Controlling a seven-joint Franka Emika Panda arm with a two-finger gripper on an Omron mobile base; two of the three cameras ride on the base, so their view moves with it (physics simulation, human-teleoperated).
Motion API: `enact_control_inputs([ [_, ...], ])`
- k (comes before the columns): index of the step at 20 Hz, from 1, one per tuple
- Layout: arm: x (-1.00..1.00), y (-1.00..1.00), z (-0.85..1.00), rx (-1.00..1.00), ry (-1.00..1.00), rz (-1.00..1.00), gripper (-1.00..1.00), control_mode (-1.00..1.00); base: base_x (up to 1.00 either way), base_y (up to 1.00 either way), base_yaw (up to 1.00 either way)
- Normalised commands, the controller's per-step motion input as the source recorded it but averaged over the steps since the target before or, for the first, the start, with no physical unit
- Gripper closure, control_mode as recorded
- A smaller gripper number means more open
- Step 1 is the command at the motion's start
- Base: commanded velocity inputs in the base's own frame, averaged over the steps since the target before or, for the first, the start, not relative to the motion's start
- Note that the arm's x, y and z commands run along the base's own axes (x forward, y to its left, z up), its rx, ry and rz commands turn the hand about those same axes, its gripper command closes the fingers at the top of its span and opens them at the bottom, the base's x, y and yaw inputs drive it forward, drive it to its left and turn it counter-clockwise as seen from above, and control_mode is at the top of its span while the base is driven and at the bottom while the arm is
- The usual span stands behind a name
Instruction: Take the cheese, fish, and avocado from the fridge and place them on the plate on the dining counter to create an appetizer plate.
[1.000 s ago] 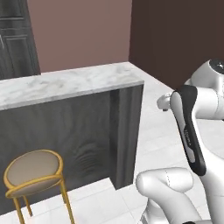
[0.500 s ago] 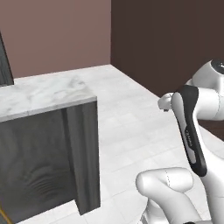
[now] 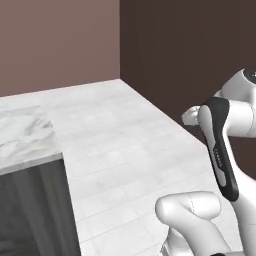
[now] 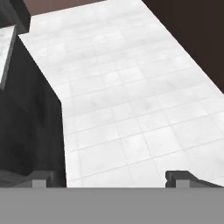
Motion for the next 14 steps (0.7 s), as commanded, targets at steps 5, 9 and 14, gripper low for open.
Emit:
enact_control_inputs([
  [5, 0.00, 0.00, 0.00, 0.00, 0.00, 0.00, -1.00, 1.00, 1.00, -0.26, 0.12],
  [9, 0.00, 0.00, 0.00, 0.00, 0.00, 0.00, -1.00, 1.00, 1.00, -0.10, 0.23],
  [14, 0.00, 0.00, 0.00, 0.00, 0.00, 0.00, -1.00, 1.00, 1.00, -0.06, 0.38],
])
